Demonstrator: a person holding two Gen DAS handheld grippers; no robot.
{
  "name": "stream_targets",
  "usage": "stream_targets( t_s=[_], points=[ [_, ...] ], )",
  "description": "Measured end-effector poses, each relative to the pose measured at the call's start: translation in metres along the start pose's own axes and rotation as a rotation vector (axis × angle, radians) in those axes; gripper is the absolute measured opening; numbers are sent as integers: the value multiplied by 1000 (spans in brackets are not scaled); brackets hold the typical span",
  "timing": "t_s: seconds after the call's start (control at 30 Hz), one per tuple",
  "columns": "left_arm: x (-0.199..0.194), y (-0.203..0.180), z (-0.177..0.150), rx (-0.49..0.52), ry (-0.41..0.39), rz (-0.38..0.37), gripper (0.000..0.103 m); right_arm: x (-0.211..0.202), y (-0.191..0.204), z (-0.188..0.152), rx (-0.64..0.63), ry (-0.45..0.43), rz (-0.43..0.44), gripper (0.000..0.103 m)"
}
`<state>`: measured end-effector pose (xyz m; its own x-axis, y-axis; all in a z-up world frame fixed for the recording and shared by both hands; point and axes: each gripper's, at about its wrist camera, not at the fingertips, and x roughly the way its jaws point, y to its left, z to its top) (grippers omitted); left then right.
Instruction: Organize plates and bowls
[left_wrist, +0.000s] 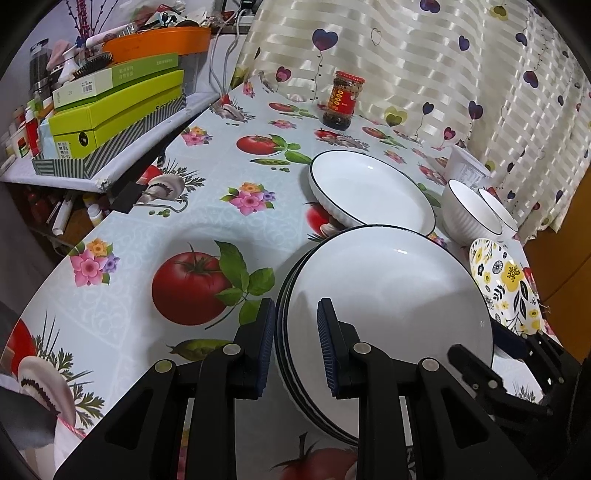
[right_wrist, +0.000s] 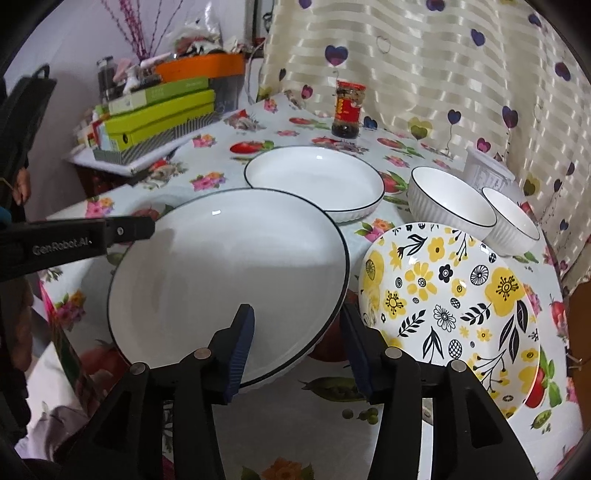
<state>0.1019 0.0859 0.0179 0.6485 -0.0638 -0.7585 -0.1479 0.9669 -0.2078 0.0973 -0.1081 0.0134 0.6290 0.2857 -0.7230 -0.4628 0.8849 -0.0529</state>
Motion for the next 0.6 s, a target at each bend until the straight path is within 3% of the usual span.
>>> stream_targets(
  t_s=[0.33,0.6],
  points=[
    [2,5,4,-14,2,-5,25,-22,-11,-3,94,-107,86,49],
    [6,8,7,-13,8,-10,25,-9,-13,-7,145,-60,135,50]
  ],
)
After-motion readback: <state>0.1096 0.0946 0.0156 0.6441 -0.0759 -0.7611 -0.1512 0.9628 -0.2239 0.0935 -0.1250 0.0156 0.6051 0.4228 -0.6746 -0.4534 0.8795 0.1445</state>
